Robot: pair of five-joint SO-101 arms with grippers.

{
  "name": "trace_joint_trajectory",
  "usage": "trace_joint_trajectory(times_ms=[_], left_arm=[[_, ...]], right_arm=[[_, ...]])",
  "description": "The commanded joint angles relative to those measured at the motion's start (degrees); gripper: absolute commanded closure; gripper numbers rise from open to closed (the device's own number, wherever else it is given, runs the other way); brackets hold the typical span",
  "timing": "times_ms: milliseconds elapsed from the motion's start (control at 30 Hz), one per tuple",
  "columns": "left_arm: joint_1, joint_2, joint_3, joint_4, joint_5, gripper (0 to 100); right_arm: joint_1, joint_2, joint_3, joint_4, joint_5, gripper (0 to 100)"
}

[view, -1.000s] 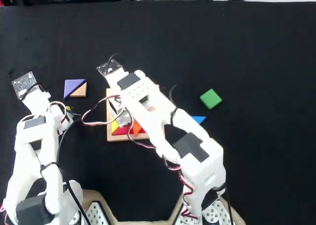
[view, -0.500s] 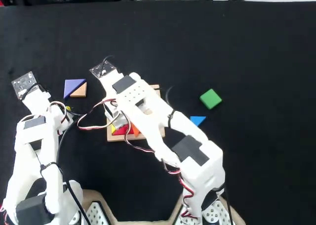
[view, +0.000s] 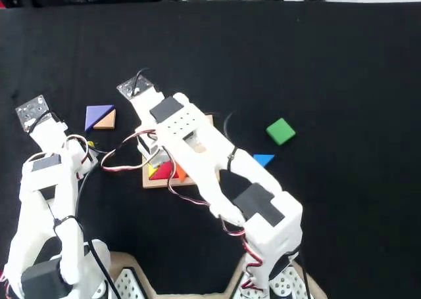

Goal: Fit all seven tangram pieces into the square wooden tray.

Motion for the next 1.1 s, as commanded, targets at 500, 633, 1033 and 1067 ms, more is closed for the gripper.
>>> trace_joint_trajectory(times_ms=[500, 633, 1033, 1067], left_arm=[[0.75, -1.23, -0.48, -1.05, -0.62, 81], [0.75, -1.23, -0.48, -0.97, -0.62, 81], [0.75, -1.23, -0.4, -0.79, -0.62, 81], [0.75, -1.23, -0.4, -0.79, -0.62, 81]], right_arm=[[-2.37, 1.8, -1.01, -0.97, 0.09, 76.2], [-0.79, 1.89, 0.4, -1.23, 0.09, 76.2], [-0.62, 5.32, 0.4, -1.32, 0.44, 76.2], [-0.62, 6.46, -0.4, -1.23, 0.44, 76.2]])
